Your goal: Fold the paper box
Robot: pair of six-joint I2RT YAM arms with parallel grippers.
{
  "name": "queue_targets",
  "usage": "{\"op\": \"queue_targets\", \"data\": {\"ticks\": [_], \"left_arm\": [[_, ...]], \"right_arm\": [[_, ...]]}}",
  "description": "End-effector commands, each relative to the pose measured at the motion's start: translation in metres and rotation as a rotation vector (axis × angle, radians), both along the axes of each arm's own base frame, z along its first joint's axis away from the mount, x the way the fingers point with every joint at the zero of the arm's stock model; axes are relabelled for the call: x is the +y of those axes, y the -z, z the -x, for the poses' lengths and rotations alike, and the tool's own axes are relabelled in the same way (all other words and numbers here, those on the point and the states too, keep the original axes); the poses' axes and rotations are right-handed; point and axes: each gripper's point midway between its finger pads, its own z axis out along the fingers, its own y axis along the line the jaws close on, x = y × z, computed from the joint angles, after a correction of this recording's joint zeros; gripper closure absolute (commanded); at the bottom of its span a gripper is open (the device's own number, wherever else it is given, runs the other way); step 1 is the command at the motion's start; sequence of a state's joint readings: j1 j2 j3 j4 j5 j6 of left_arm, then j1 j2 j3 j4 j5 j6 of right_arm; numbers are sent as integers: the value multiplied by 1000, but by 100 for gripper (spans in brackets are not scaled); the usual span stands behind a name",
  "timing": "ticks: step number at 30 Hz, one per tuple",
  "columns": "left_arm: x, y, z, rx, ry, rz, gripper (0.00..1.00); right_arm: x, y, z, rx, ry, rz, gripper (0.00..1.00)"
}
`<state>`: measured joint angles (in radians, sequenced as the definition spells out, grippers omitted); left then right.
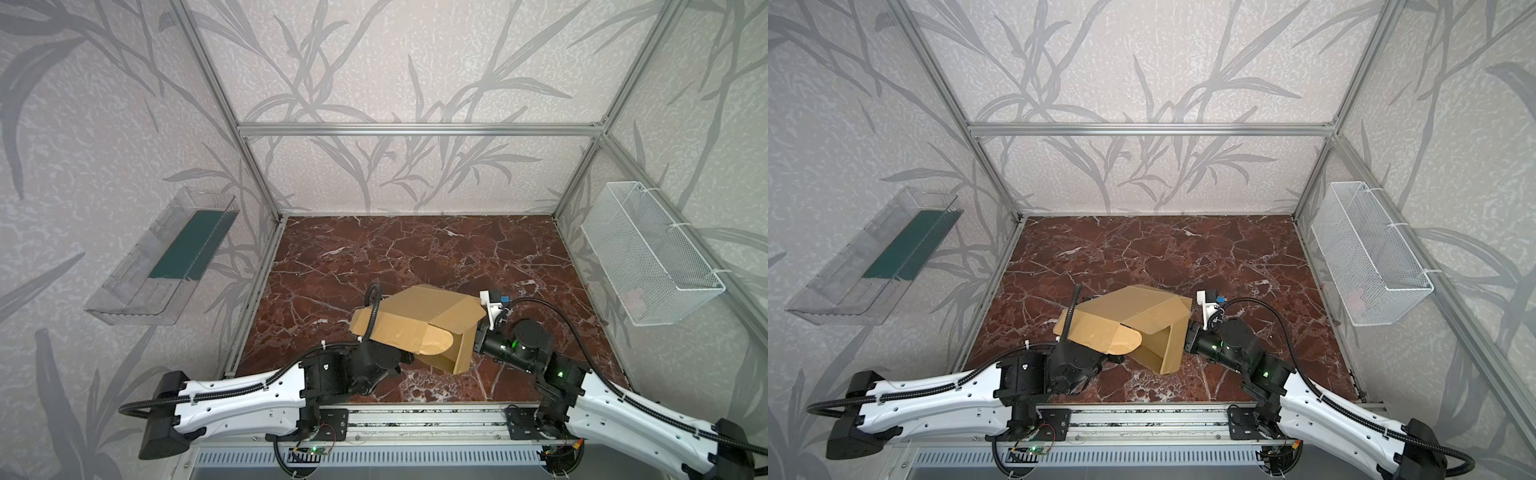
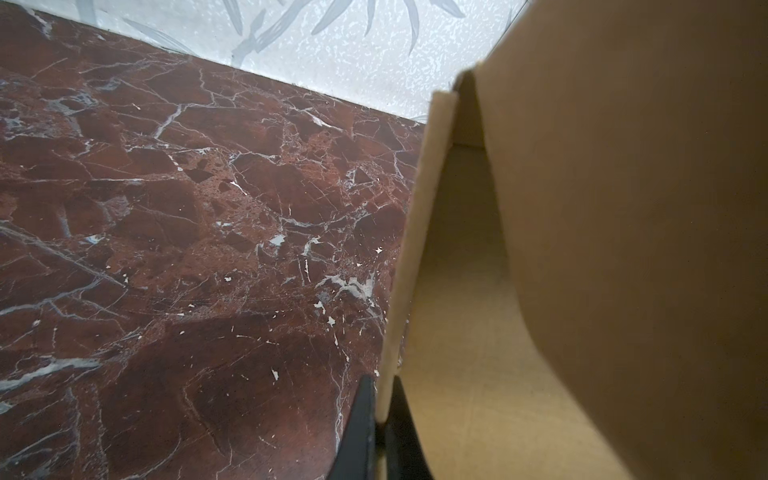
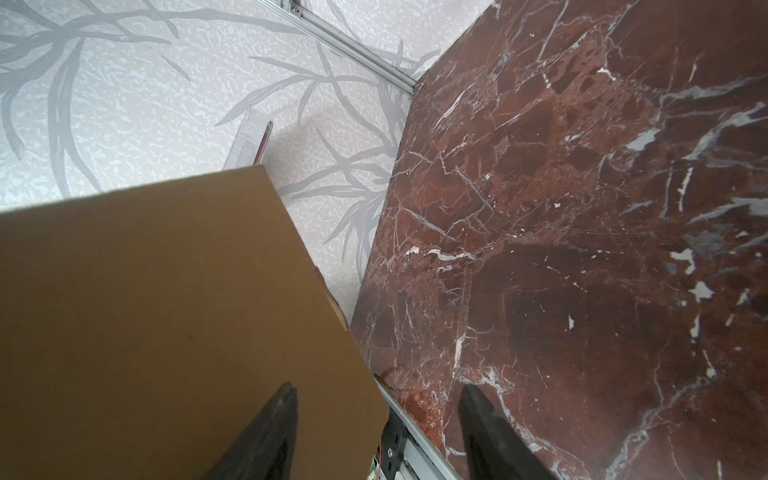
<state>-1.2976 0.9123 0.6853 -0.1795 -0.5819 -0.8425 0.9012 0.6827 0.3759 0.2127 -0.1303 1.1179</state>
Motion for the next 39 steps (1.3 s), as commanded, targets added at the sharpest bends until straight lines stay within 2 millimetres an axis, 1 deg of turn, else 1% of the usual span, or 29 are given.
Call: {"op": "queue_targets", "data": {"ticks": [1,2,3,5,8,9,11,15,19,21,24,27,32,39], "left_arm": [[29,31,-7,4,-85,-189,100],[32,31,-7,7,-92,-190,100],[34,31,-6,12,-95,-191,100],[41,35,-5,33,-109,-212,100],[51,47,0,86,-121,-255,100],[55,53,1,113,-128,-274,100],[62,66,6,170,-133,-313,100],[83,95,19,299,-169,-390,100],[97,117,29,409,-185,-415,100],[101,133,34,472,-187,-419,100],[101,155,39,553,-187,-412,100],[101,168,40,592,-197,-417,100],[98,180,37,641,-205,-448,100],[89,181,27,654,-206,-448,100]], "right_arm": [[-3,-29,7,-37,-12,-15,38],[-11,-22,3,-19,23,25,38],[-21,-11,0,19,62,69,38],[-42,3,-6,86,138,107,37],[-75,21,-12,165,245,164,37],[-88,25,-14,182,284,186,37],[-107,31,-16,208,340,214,37],[-127,35,-18,243,377,234,37],[-131,30,-23,262,364,204,36],[-129,29,-25,266,353,200,36],[-124,29,-27,268,323,191,37],[-118,32,-28,276,292,186,36],[-114,37,-27,285,260,192,37],[-109,41,-28,284,232,192,36]]}}
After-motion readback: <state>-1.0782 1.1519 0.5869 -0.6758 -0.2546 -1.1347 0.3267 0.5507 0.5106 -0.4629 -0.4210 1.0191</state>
